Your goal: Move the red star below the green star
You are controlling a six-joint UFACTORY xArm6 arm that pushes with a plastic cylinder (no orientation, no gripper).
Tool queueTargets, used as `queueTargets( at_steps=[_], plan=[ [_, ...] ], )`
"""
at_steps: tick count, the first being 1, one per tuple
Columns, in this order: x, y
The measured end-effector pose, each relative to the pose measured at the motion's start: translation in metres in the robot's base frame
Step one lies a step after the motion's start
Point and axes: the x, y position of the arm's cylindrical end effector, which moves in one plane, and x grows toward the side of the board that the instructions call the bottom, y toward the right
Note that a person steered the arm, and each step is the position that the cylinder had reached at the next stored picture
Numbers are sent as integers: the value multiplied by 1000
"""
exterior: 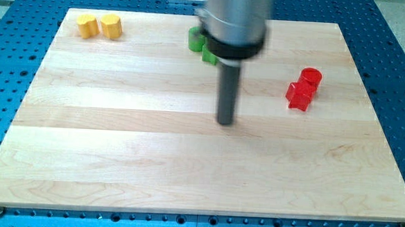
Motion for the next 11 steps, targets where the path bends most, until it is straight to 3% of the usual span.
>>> queueTargets(
  at_steps=[1,2,3,4,6,8,9,10,11],
  plan=[
    [-18,105],
    [-71,135],
    [-68,47],
    [-69,-4],
    [-18,-25],
    [-103,-48],
    [-71,-38],
    [-33,49],
    [-54,123]
  ],
)
